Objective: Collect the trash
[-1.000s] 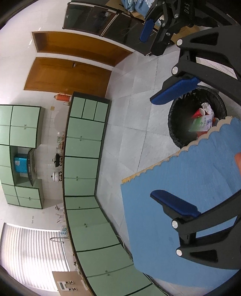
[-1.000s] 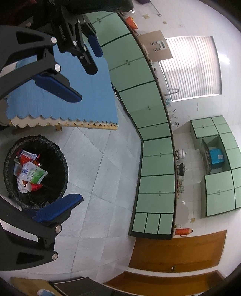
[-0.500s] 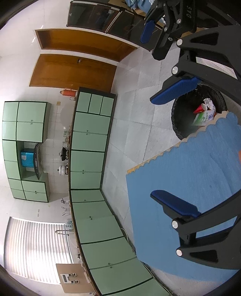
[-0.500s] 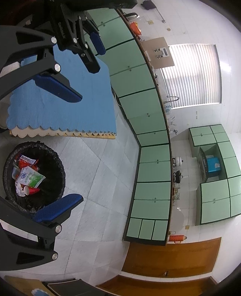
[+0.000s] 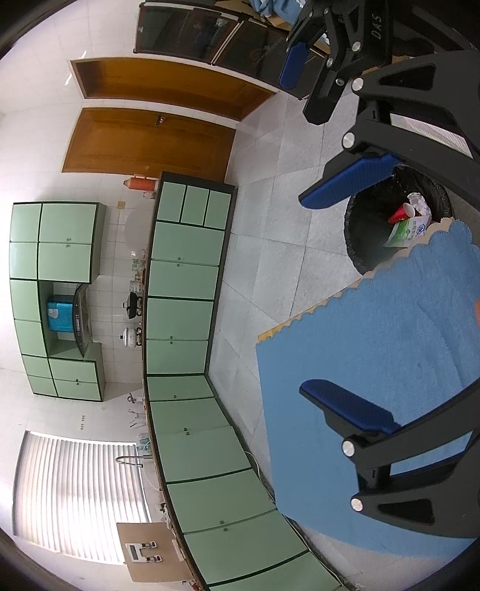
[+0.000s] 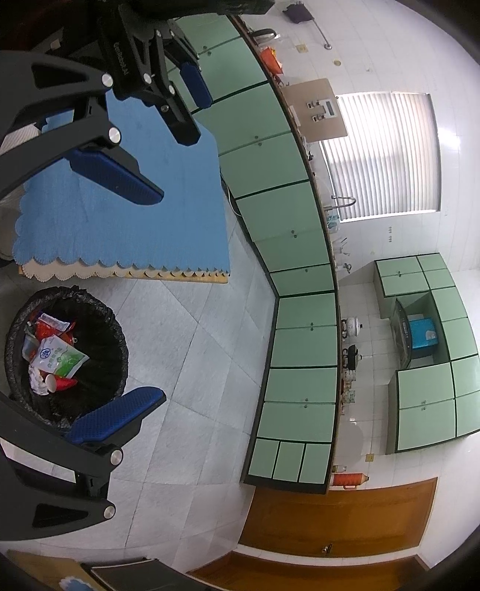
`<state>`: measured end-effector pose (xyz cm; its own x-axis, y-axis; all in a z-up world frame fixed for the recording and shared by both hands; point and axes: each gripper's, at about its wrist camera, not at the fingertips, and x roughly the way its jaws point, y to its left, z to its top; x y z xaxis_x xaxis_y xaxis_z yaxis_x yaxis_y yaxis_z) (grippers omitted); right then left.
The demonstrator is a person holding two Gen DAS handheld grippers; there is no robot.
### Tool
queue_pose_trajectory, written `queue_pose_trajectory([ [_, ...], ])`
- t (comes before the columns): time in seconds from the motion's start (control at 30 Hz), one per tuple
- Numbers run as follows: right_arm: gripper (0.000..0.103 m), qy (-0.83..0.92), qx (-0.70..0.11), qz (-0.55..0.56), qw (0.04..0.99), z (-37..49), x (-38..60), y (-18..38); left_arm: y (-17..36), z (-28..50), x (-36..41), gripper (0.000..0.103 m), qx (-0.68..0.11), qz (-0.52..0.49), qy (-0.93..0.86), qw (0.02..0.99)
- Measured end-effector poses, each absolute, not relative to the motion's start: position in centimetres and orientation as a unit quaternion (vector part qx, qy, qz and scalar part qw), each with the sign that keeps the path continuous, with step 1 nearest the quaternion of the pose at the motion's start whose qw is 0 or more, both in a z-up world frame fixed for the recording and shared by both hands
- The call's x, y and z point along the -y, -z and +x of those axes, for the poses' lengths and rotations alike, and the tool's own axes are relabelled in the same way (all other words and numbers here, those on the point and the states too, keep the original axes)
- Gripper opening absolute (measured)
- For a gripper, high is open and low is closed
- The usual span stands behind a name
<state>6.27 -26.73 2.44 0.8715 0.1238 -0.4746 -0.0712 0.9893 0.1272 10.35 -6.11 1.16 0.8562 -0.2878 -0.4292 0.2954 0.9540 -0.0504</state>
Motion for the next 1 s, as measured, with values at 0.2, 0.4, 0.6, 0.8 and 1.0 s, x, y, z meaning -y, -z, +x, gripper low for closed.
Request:
queue_pose_trajectory([
  [0.2, 0.097, -0.052, -0.248, 0.054, 0.966, 6.26, 26.63, -2.50, -1.18, 10.34, 6.14, 0.090, -0.220, 0.010, 0.152, 0.963],
  [0.4, 0.097, -0.052, -0.248, 0.055, 0.966, 6.29, 26.60, -2.50, -1.31, 10.30, 6.22, 0.090, -0.219, 0.011, 0.152, 0.964],
  [0.6, 0.097, -0.056, -0.250, 0.055, 0.965, 6.66, 26.62, -2.69, -1.30, 10.30, 6.18, 0.090, -0.219, 0.011, 0.152, 0.964],
  [0.8, 0.097, -0.056, -0.250, 0.056, 0.965, 6.68, 26.62, -2.65, -1.29, 10.32, 6.14, 0.090, -0.219, 0.011, 0.152, 0.964],
  [1.0, 0.097, -0.056, -0.250, 0.056, 0.965, 6.70, 26.65, -2.66, -1.29, 10.35, 6.08, 0.090, -0.220, 0.011, 0.153, 0.964],
])
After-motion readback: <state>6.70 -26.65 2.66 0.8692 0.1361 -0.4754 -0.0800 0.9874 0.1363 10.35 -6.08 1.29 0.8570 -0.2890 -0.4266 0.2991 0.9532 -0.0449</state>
